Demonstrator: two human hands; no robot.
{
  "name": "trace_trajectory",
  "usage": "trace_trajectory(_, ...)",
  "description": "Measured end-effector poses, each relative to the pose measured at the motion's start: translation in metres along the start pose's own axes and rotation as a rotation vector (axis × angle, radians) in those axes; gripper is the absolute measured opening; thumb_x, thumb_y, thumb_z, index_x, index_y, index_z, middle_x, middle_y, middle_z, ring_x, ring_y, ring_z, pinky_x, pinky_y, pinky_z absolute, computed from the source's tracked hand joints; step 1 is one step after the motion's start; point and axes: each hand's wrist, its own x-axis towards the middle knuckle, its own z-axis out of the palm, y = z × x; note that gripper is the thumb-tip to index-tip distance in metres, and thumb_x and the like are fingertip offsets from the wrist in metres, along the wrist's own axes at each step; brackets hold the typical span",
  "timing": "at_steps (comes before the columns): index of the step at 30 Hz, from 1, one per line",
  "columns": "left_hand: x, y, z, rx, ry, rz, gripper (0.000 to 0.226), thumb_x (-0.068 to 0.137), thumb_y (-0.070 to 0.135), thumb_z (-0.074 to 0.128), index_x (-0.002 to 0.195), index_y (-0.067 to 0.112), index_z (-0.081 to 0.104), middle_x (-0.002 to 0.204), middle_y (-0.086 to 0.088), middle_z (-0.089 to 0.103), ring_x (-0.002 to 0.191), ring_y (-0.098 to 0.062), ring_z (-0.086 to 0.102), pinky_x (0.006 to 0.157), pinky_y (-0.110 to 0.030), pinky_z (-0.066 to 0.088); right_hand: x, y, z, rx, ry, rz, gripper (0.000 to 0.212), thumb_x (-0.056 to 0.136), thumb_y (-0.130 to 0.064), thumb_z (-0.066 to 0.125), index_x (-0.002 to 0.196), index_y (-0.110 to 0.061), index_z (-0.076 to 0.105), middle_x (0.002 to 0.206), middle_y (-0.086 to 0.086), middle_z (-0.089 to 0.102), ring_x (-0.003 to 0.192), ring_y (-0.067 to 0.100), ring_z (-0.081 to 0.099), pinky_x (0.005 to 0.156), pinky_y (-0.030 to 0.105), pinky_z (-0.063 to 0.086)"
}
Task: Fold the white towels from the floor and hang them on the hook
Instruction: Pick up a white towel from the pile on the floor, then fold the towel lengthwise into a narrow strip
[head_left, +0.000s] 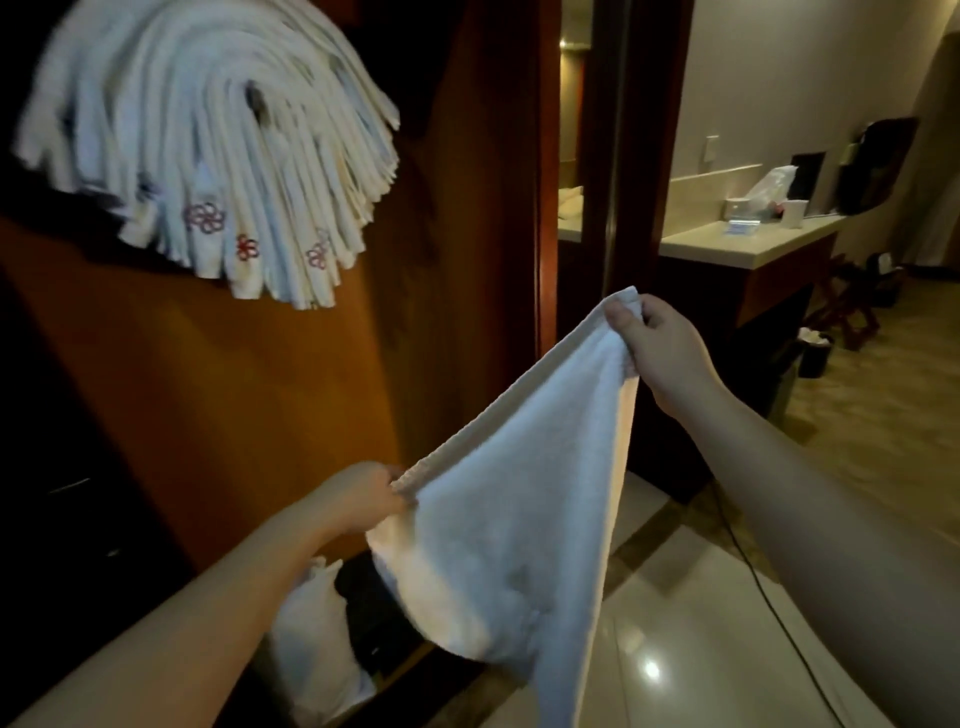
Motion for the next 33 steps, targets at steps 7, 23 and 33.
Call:
trace_trajectory(7,-0.063,-0.072,-0.043,-0.142,0.228,-0.210,0.022,0.095,0.042,0.065,0.083,0.024,0.063,0.082,0.001,0.064,0.071,-0.013,0.060,0.056,-0.026,0.040,0.006,0.003,0.005,-0.033,0.003,0.016,0.016,0.096,-0.052,0.054,0.088,-0.041,0.062,0.085,-0.010,0.069,0.073,-0.004,0.064,0.062,0.025,0.044)
trace_trajectory(23,-0.137,-0.073,-0.067,-1.698,0.603,-0.049,0.024,0.092,0.032,0.067,0.107,0.013,0.068,0.104,-0.007,0.072,0.098,-0.022,0.071,0.081,-0.039,0.059,0.012,0.034,0.023,0.659,-0.396,0.480,0.034,0.097,-0.033,0.062,0.122,-0.010,0.065,0.117,0.014,0.073,0.106,0.026,0.072,0.083,0.041,0.060)
trace_trajectory(33,-0.130,-0.012,-0.011,-1.939,0.878,-0.636,0.025,0.096,0.027,0.068,0.116,0.011,0.066,0.103,-0.006,0.074,0.089,-0.022,0.072,0.080,-0.041,0.058,-0.073,0.027,0.075,0.893,-0.371,1.099,0.035,0.107,-0.018,0.046,0.136,0.000,0.049,0.131,0.026,0.061,0.106,0.039,0.063,0.092,0.055,0.049)
